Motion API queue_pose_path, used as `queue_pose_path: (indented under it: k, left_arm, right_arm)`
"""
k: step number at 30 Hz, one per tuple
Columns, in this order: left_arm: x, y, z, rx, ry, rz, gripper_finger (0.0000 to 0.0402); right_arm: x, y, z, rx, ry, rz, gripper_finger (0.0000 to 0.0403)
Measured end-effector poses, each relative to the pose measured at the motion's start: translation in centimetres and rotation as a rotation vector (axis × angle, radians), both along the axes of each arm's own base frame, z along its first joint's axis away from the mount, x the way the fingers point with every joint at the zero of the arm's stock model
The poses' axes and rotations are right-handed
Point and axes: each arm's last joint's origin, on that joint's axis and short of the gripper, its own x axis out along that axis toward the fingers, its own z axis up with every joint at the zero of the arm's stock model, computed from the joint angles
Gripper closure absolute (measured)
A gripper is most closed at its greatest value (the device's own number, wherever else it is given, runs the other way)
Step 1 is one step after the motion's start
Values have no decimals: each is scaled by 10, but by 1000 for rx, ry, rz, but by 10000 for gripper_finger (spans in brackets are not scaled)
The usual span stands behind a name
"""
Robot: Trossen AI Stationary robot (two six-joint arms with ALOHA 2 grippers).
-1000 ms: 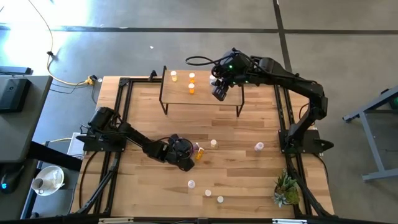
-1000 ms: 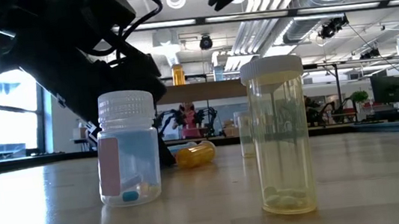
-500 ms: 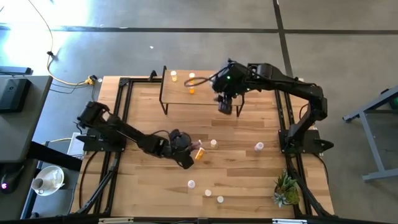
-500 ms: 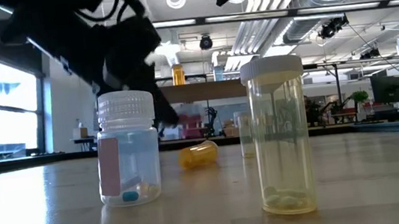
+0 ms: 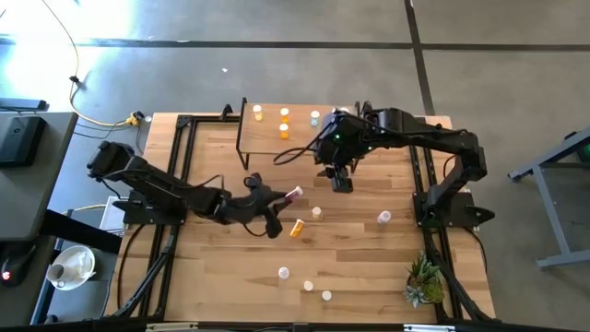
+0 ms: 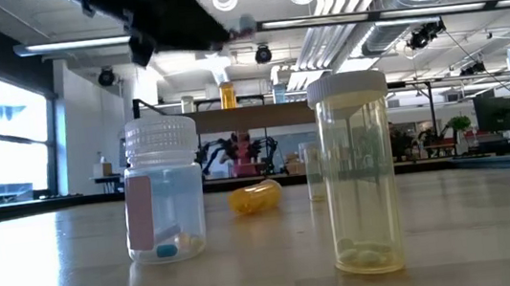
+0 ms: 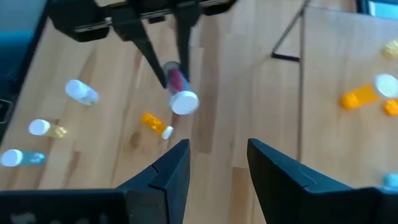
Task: Pick and place medicine bottles onto shelf by color
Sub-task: Put the top blue pill bottle on the shelf aligned with the blue pill bottle
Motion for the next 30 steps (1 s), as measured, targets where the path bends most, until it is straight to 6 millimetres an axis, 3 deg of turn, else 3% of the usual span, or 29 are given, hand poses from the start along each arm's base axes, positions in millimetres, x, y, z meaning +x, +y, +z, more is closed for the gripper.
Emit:
queue_pose_path:
  k: [5,17,25,30]
  left_arm:
    - [-4,14,2,38,-100,-86,312]
    - [-34,62,-28,100,-350,-284,312]
    - [-46,78,-23,174,-490,-415,312]
    - [-48,82,-17,203,-553,-415,312]
  right_arm:
    - [3,7,2,-8,-32,31,252]
    - [13,3,11,-81,-168,-7,249]
    - [18,4,17,-90,-248,1,202]
    - [29,6,14,-68,-302,116,182]
